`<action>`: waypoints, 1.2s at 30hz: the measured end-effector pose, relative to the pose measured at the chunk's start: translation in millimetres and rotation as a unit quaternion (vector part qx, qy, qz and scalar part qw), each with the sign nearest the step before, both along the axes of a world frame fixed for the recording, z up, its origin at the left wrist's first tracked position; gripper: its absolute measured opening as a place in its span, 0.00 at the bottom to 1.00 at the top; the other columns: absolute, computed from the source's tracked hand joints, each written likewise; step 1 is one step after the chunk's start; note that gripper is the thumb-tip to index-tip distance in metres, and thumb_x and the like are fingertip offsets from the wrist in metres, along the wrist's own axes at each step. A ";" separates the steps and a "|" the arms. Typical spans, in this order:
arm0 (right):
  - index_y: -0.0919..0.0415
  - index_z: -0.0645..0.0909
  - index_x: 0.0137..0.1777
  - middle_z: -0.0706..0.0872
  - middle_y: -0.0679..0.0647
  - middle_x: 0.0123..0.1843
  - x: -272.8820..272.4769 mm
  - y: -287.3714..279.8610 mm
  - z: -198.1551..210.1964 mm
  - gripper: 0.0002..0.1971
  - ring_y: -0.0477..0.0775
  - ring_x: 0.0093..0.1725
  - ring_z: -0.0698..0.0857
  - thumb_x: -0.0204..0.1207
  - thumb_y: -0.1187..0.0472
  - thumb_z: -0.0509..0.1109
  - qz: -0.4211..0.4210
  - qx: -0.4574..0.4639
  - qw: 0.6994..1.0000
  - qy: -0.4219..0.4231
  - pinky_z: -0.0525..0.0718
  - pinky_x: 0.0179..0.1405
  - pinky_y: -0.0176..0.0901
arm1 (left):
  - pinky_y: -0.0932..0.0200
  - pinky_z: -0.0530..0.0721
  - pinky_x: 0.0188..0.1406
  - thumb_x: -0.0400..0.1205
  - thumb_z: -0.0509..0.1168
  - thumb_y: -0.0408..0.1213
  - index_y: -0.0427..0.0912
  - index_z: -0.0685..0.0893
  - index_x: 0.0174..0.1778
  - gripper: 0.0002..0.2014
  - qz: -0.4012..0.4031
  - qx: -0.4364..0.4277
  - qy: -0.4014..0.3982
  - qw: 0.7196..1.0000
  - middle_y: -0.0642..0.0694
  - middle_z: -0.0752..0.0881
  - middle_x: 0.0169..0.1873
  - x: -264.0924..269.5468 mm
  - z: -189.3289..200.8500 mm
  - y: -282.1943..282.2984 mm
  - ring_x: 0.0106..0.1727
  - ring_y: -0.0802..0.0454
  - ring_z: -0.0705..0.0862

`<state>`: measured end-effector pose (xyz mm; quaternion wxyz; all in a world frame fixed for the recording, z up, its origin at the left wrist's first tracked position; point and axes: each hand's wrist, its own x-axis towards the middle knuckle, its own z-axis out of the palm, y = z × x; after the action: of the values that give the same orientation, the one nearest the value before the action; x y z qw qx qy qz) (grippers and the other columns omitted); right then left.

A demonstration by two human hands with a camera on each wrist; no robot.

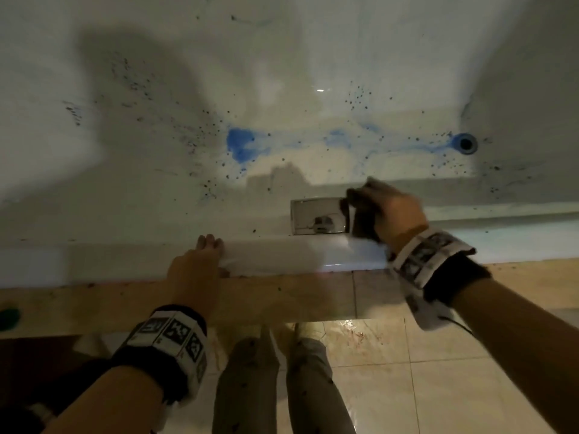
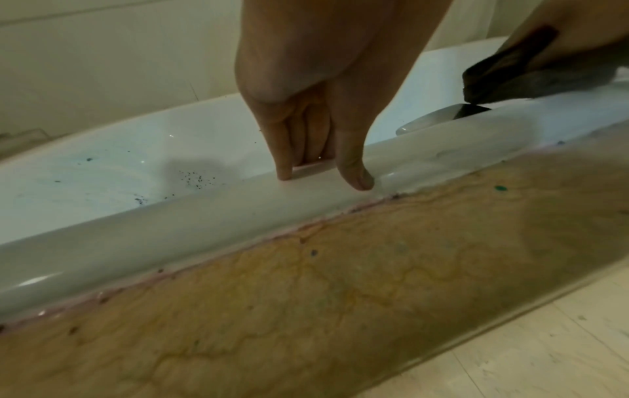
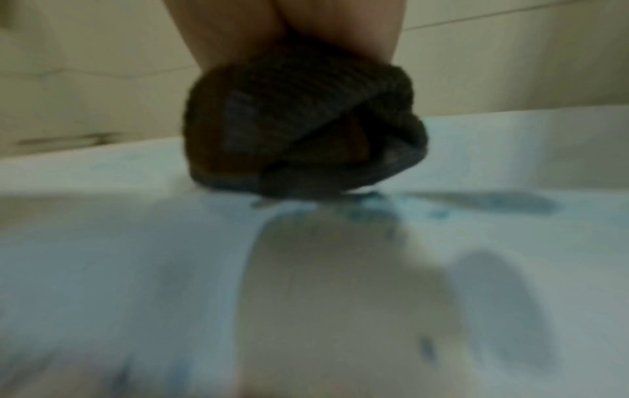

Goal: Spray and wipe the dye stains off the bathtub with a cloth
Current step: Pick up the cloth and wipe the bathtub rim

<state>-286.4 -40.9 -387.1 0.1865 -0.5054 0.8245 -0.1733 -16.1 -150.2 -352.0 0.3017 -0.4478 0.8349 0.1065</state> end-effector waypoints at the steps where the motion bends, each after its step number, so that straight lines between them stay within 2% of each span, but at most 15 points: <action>1: 0.64 0.79 0.67 0.75 0.67 0.71 -9.3 -5.2 6.0 0.18 0.66 0.69 0.77 0.77 0.64 0.68 -0.046 -0.012 0.999 -0.006 0.69 0.71 0.44 | 0.58 0.72 0.68 0.86 0.54 0.47 0.45 0.56 0.81 0.28 -0.007 -0.006 -0.006 1.000 0.47 0.56 0.81 -0.5 -0.5 -0.5 0.73 0.49 0.72; 5: 0.61 0.76 0.70 0.72 0.65 0.74 41.6 -15.4 26.4 0.21 0.61 0.70 0.74 0.77 0.60 0.63 -0.023 -0.094 0.994 -0.055 0.68 0.70 0.46 | 0.57 0.73 0.67 0.86 0.54 0.47 0.44 0.55 0.81 0.28 -0.016 -0.012 -0.017 1.000 0.46 0.56 0.81 1.7 -2.1 -0.4 0.74 0.49 0.72; 8: 0.58 0.79 0.69 0.73 0.63 0.74 106.4 -7.2 13.5 0.24 0.65 0.71 0.75 0.71 0.65 0.73 0.094 -0.049 0.994 -0.041 0.75 0.69 0.61 | 0.58 0.74 0.66 0.86 0.55 0.48 0.44 0.56 0.81 0.28 -0.022 -0.005 -0.018 1.000 0.46 0.59 0.80 1.6 -0.4 0.0 0.72 0.49 0.74; 10: 0.60 0.76 0.70 0.69 0.63 0.77 120.1 0.8 4.8 0.29 0.67 0.75 0.69 0.68 0.64 0.77 0.179 0.020 0.984 -0.002 0.68 0.73 0.64 | 0.58 0.74 0.66 0.86 0.55 0.49 0.44 0.57 0.80 0.28 -0.026 -0.006 -0.017 0.999 0.46 0.61 0.79 1.1 0.3 -1.8 0.71 0.50 0.74; 11: 0.60 0.76 0.71 0.68 0.62 0.77 118.7 3.9 2.6 0.30 0.66 0.76 0.68 0.67 0.64 0.77 0.187 0.044 0.981 0.013 0.59 0.70 0.48 | 0.58 0.74 0.66 0.85 0.56 0.49 0.44 0.58 0.80 0.28 -0.028 -0.007 -0.011 1.000 0.46 0.63 0.79 1.2 0.1 -3.4 0.71 0.50 0.74; 12: 0.61 0.79 0.67 0.73 0.62 0.74 115.7 8.3 0.7 0.30 0.66 0.73 0.73 0.62 0.65 0.79 0.180 0.037 0.983 0.022 0.81 0.56 0.61 | 0.58 0.75 0.66 0.85 0.56 0.49 0.44 0.59 0.80 0.28 -0.027 -0.008 -0.007 1.000 0.46 0.64 0.78 1.6 -0.4 -4.6 0.71 0.50 0.74; 13: 0.61 0.83 0.62 0.79 0.62 0.69 112.6 14.5 -1.8 0.30 0.66 0.68 0.78 0.56 0.65 0.81 0.168 0.017 0.985 0.032 0.78 0.64 0.63 | 0.58 0.75 0.66 0.85 0.57 0.49 0.43 0.60 0.79 0.28 -0.024 -0.006 -0.006 1.000 0.46 0.66 0.77 2.4 -0.6 -4.5 0.71 0.49 0.75; 14: 0.60 0.85 0.59 0.82 0.62 0.66 109.3 22.6 -7.0 0.29 0.66 0.65 0.81 0.53 0.66 0.82 0.163 -0.005 0.986 0.036 0.79 0.61 0.63 | 0.57 0.75 0.66 0.84 0.58 0.48 0.43 0.61 0.79 0.28 -0.020 -0.003 -0.006 1.000 0.46 0.66 0.77 3.4 -0.7 -3.8 0.71 0.49 0.75; 17: 0.62 0.87 0.55 0.85 0.62 0.62 96.1 36.3 -15.3 0.25 0.66 0.63 0.83 0.55 0.65 0.81 0.163 -0.065 0.983 0.046 0.73 0.63 0.58 | 0.56 0.73 0.68 0.84 0.59 0.48 0.43 0.60 0.80 0.29 -0.011 0.006 -0.006 1.000 0.45 0.65 0.78 1.7 -1.4 -3.2 0.73 0.49 0.73; 20: 0.67 0.88 0.48 0.88 0.65 0.54 77.8 36.3 -12.3 0.14 0.64 0.60 0.84 0.65 0.60 0.70 0.116 -0.117 0.985 0.041 0.82 0.57 0.59 | 0.55 0.74 0.68 0.83 0.60 0.48 0.43 0.62 0.79 0.29 0.007 0.009 -0.001 1.000 0.45 0.67 0.77 1.9 -1.3 -5.0 0.72 0.48 0.74; 25: 0.63 0.86 0.56 0.86 0.63 0.59 26.6 65.3 -12.9 0.23 0.66 0.59 0.85 0.59 0.56 0.74 0.195 -0.040 0.979 0.046 0.75 0.62 0.56 | 0.50 0.73 0.68 0.83 0.61 0.48 0.44 0.61 0.80 0.31 0.067 0.011 -0.002 0.998 0.46 0.62 0.80 -1.2 7.2 2.3 0.72 0.42 0.74; 29: 0.64 0.87 0.54 0.87 0.66 0.56 -31.3 75.0 -11.8 0.18 0.66 0.53 0.88 0.64 0.59 0.79 0.175 0.002 0.984 0.030 0.82 0.55 0.56 | 0.45 0.70 0.71 0.82 0.64 0.41 0.41 0.63 0.79 0.30 0.130 0.002 0.042 0.991 0.40 0.67 0.77 -17.4 11.6 17.1 0.73 0.38 0.72; 32: 0.64 0.87 0.56 0.86 0.67 0.58 -80.3 69.0 1.3 0.14 0.67 0.57 0.86 0.71 0.61 0.71 0.076 0.010 0.997 0.011 0.81 0.60 0.52 | 0.47 0.63 0.76 0.75 0.72 0.31 0.39 0.68 0.77 0.34 0.073 -0.009 0.175 0.982 0.38 0.71 0.74 -47.5 9.2 45.0 0.74 0.39 0.71; 34: 0.62 0.83 0.63 0.81 0.64 0.66 -114.7 65.6 16.1 0.16 0.64 0.68 0.78 0.76 0.68 0.66 -0.018 0.028 0.999 -0.017 0.69 0.71 0.43 | 0.45 0.66 0.70 0.65 0.79 0.29 0.34 0.75 0.71 0.37 0.005 -0.001 0.221 0.975 0.35 0.78 0.67 -80.7 4.8 69.9 0.68 0.37 0.78; 36: 0.63 0.79 0.67 0.78 0.63 0.70 -134.3 63.5 34.1 0.20 0.64 0.71 0.75 0.76 0.74 0.62 -0.053 -0.017 0.998 -0.026 0.63 0.75 0.42 | 0.50 0.64 0.71 0.67 0.79 0.33 0.35 0.74 0.72 0.37 -0.026 0.028 0.231 0.972 0.37 0.77 0.70 -118.2 -0.1 92.9 0.70 0.40 0.77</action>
<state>-420.8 22.6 -353.0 0.1902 -0.4597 0.8417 -0.2100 -134.3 -57.3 -352.2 0.1161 -0.3807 0.8899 0.2228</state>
